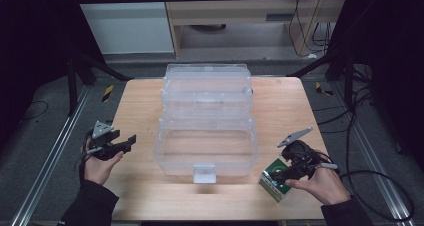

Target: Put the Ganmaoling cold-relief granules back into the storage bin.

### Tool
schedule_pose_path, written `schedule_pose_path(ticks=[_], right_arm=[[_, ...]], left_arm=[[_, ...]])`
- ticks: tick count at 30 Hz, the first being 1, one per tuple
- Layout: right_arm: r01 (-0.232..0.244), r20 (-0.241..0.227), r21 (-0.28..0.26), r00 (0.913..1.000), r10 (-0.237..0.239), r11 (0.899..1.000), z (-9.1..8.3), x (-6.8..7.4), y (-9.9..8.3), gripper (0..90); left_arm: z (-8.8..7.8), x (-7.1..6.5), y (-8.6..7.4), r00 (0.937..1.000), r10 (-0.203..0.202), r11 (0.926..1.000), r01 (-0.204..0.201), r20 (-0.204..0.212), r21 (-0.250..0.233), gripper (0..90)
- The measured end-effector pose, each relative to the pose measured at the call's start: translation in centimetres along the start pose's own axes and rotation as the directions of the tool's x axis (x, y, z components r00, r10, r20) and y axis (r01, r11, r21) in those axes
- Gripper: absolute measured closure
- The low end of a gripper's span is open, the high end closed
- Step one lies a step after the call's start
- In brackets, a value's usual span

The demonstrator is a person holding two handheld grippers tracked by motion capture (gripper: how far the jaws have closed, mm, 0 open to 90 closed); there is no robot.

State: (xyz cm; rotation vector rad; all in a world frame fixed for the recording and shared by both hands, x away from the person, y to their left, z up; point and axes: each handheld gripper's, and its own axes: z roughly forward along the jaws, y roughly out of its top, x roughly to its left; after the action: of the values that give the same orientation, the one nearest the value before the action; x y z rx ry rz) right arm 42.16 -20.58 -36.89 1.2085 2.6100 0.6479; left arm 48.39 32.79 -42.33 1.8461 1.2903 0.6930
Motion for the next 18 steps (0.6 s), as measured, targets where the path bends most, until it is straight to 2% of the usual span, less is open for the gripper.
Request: schedule_pose_path(ticks=[6, 18], right_arm=[[0.011, -0.01, 0.053, 0.9999, -0.01, 0.999, 1.1, 0.1, -0.2, 7.8], [-0.003, -0.011, 0.13, 0.9999, 0.004, 0.991, 2.9, -0.2, -0.6, 4.9]], left_arm=[[0.0, 0.1, -0.1, 1.0, -0.003, 1.0, 0.003, -0.007, 0.005, 33.1], [0.2, 0.2, -0.2, 0.9996, 0.005, 0.9997, -0.005, -0.027, 0.025, 38.5]])
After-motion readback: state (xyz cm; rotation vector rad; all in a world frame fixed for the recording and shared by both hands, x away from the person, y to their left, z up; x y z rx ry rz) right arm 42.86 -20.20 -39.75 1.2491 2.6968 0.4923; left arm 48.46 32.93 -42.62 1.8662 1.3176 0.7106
